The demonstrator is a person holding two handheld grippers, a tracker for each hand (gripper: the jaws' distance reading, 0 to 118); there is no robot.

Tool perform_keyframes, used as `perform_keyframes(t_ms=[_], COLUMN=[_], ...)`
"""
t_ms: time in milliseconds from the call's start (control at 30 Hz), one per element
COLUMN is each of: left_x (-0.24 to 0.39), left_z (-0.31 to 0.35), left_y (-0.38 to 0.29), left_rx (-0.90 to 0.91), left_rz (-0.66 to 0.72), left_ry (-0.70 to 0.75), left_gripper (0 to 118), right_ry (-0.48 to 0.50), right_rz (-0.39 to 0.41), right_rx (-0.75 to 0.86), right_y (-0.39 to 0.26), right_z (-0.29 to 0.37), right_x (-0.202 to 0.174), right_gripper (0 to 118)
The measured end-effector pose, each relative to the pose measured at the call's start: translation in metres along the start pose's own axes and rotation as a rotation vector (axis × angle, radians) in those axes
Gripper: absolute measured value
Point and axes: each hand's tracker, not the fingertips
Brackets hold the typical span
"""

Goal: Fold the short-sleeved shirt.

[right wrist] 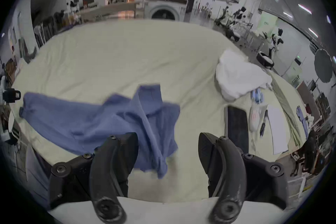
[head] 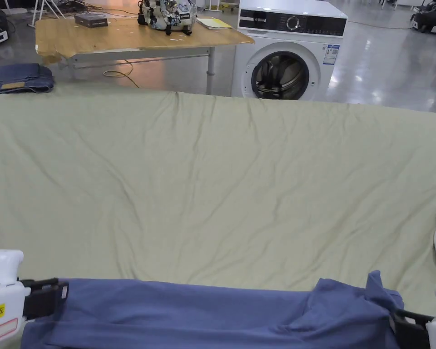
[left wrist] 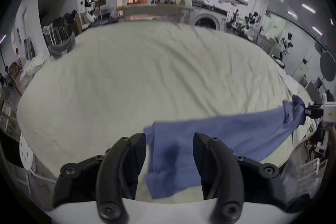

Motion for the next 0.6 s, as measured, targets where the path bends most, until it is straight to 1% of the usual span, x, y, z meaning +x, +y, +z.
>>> perform_keyframes(t_ms=[33,100,200,233,300,333,367,400,433,500,533,567,600], left_x=[0.007,0.020,0.037,0.041,0.051,0.054,0.059,0.064,0.068,0.075,0.078,0.081,0.078], left_z=[0.000,0.001,-0.002,-0.002,-0.001,-0.002,-0.001,0.001,0.002,0.004,0.005,0.007,0.004], left_y=[0.005,0.014,0.027,0.031,0.038,0.041,0.044,0.047,0.049,0.051,0.051,0.051,0.051], left_rx=[0.034,0.115,0.183,0.198,0.238,0.264,0.291,0.319,0.341,0.397,0.424,0.452,0.475], left_rz=[-0.020,-0.041,-0.032,-0.025,-0.023,-0.030,-0.035,-0.042,-0.052,-0.075,-0.086,-0.093,-0.099], left_ry=[0.008,0.024,0.011,0.000,-0.019,-0.024,-0.013,-0.001,0.008,0.052,0.071,0.081,0.076], left_gripper=[53,53,53,53,53,53,52,48,35,9,1,0,0], right_ry=[-0.010,-0.019,-0.029,-0.027,0.011,0.017,0.028,0.028,0.021,0.024,0.037,0.044,0.024], right_rz=[-0.018,-0.023,0.001,-0.005,-0.011,-0.028,-0.039,-0.045,-0.049,-0.069,-0.083,-0.092,-0.100], right_rx=[0.059,0.176,0.246,0.282,0.357,0.398,0.442,0.487,0.520,0.579,0.609,0.634,0.648], right_y=[0.004,0.011,0.023,0.025,0.030,0.033,0.035,0.038,0.040,0.045,0.047,0.050,0.051], right_z=[0.003,0.006,0.011,0.013,0.012,0.013,0.015,0.014,0.014,0.013,0.012,0.012,0.012], right_x=[-0.005,-0.019,-0.041,-0.047,-0.054,-0.060,-0.065,-0.070,-0.075,-0.084,-0.087,-0.091,-0.095], right_gripper=[71,71,71,71,71,65,55,42,24,9,0,0,0])
